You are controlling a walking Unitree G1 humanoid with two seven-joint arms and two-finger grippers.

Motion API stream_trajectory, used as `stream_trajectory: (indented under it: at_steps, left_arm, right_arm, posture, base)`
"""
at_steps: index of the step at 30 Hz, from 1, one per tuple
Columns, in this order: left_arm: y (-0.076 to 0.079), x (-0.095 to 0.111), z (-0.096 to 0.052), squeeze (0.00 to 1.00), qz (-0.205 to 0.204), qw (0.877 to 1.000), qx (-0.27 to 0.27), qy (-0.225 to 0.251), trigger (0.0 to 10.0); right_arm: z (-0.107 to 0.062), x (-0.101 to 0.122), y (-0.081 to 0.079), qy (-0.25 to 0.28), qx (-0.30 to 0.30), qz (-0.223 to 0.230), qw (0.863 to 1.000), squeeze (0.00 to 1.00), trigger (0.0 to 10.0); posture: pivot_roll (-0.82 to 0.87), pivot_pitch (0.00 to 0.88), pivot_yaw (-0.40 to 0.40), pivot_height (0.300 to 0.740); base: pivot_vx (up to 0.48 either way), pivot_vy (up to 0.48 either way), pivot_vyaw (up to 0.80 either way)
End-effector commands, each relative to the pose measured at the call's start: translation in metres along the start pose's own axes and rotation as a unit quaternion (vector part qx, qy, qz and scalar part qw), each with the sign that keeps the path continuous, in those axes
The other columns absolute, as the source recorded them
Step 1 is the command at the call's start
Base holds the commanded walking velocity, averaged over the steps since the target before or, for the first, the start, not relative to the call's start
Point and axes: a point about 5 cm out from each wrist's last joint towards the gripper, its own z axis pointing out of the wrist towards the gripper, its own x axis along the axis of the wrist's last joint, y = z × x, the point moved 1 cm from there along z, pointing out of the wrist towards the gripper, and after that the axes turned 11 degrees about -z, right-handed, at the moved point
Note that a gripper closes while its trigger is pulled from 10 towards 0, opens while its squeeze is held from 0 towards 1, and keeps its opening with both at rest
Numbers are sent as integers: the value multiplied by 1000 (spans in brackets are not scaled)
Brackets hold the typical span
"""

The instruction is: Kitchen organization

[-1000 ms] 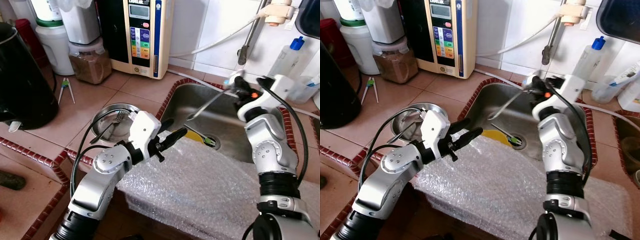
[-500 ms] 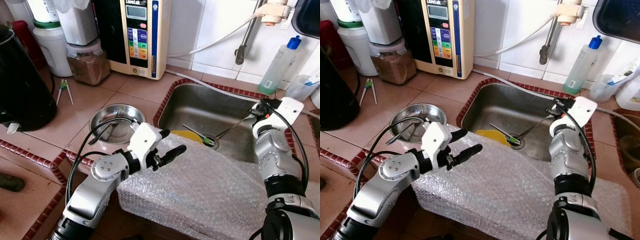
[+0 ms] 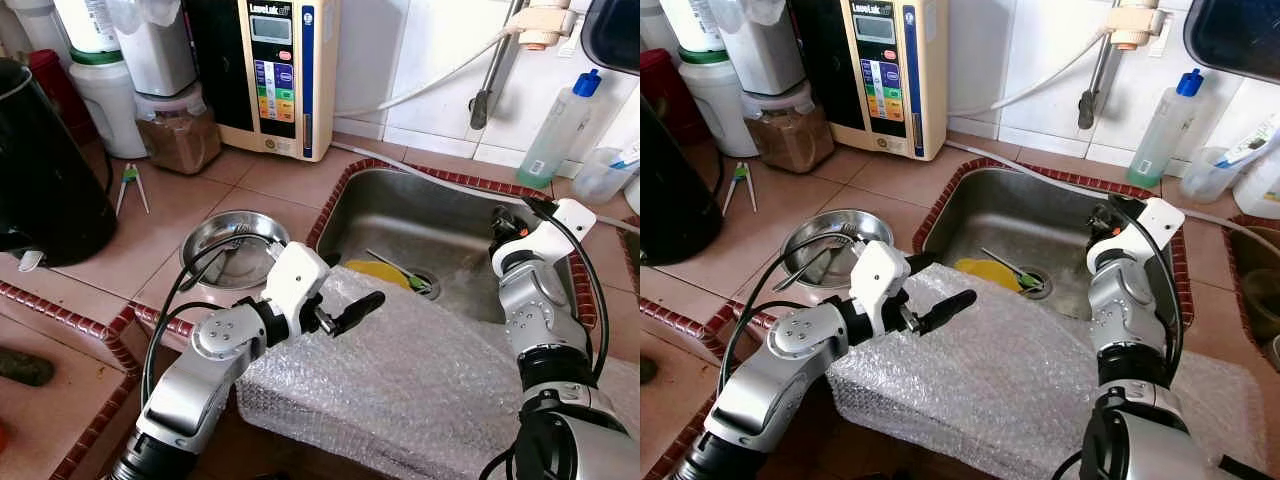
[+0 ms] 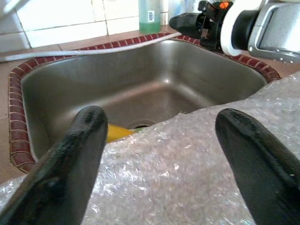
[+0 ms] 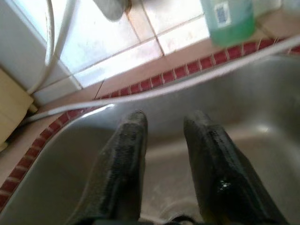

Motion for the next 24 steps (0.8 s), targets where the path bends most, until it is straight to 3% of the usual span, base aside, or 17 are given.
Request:
stream_trajectory:
  at_steps: [1, 9, 11, 13, 15, 24]
  left_arm:
    - [-3, 2, 1, 1000, 7, 1000, 10, -2, 10000]
    - [-11, 5, 1, 1000, 2, 999, 48, 10, 10000]
    - [-23, 15, 2, 1000, 11, 995, 89, 38, 10000]
    - [-34, 22, 3, 1000, 28, 990, 129, 57, 10000]
    - [-50, 30, 2, 1000, 39, 981, 174, 71, 10000]
    - [-86, 42, -4, 1000, 45, 956, 280, 81, 10000]
  right_arm:
    - [4, 5, -4, -2, 12, 16, 1000, 1000, 10000]
    - [5, 17, -21, 40, 46, -8, 998, 1000, 10000]
    - [3, 21, -34, 60, 84, -29, 994, 1000, 10000]
    - [-1, 25, -48, 77, 133, -8, 988, 1000, 10000]
    - [-9, 30, -71, 102, 195, -46, 974, 1000, 10000]
    - [-35, 24, -109, 117, 299, -61, 945, 1000, 10000]
  posture:
    - [-25, 23, 17, 740]
    - [-17, 16, 10, 740]
    - [-15, 16, 7, 740]
    - [-13, 16, 6, 740]
    - [-16, 17, 7, 740]
    - [-19, 24, 18, 740]
  base:
    - [0, 0, 0]
    - [0, 0, 0]
    - [0, 0, 0]
    - [0, 0, 0]
    - [0, 0, 0]
    - [0, 0, 0]
